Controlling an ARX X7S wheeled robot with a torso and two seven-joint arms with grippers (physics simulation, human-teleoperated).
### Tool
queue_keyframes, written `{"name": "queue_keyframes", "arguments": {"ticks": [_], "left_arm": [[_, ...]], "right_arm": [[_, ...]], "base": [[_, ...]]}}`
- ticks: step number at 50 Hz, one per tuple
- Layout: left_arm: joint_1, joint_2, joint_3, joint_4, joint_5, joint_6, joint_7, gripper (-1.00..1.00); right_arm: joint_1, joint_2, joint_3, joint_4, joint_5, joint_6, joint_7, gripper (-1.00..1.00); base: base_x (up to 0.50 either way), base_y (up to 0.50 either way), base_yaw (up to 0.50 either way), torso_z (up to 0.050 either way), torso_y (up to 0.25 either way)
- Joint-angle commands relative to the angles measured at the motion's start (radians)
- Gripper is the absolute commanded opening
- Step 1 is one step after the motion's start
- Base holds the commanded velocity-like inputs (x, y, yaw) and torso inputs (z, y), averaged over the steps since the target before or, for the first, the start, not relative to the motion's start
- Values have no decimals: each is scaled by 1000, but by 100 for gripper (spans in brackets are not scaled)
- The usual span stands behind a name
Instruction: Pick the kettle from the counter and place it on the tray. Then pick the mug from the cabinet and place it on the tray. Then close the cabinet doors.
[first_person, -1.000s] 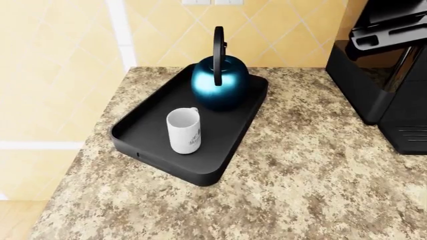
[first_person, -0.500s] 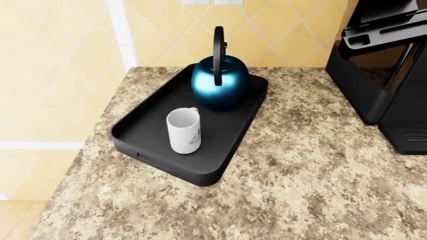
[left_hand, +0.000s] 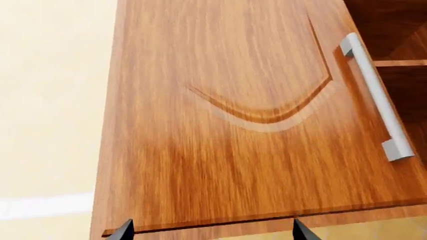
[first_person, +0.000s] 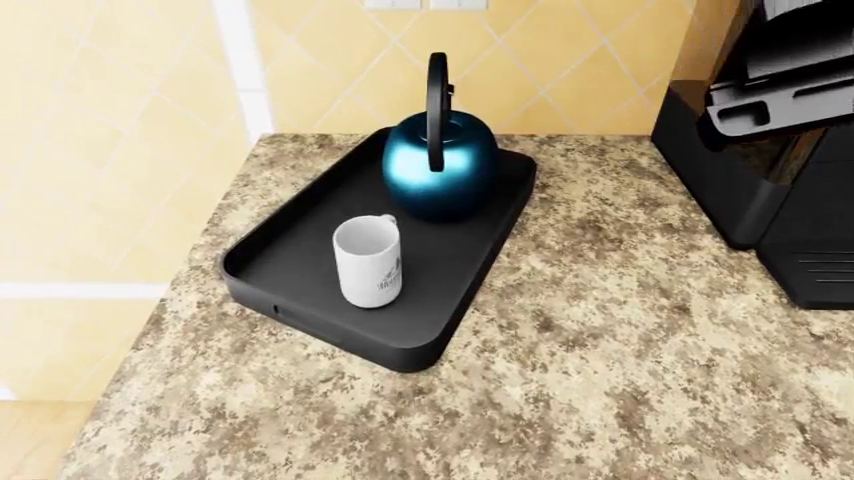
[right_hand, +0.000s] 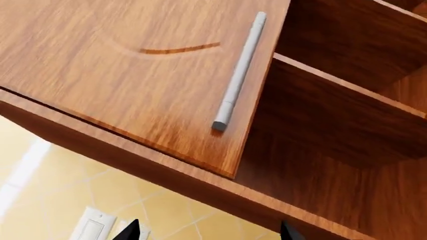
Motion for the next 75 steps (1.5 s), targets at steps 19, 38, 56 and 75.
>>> {"name": "queue_keyframes", "arguments": {"ticks": [19,38,56,75], "left_arm": [[271,-49,-103,129,78,28,58,100],[321,-50,-71,132,161,22,82,100],[343,-64,-85,131,179,42,100,100],[316,-71,-72,123,170,39,87,100]], "right_arm": [[797,204,-733,-37,342,77,475,100],[611,225,-564,-89,332,45,455,100],[550,186,-500,-71,323,66,445,100],[427,109,-307,-90,381,135,476,100]], "base": [[0,0,0,0,0],[0,0,0,0,0],[3,-361,0,0,0],[4,-430,0,0,0]]}}
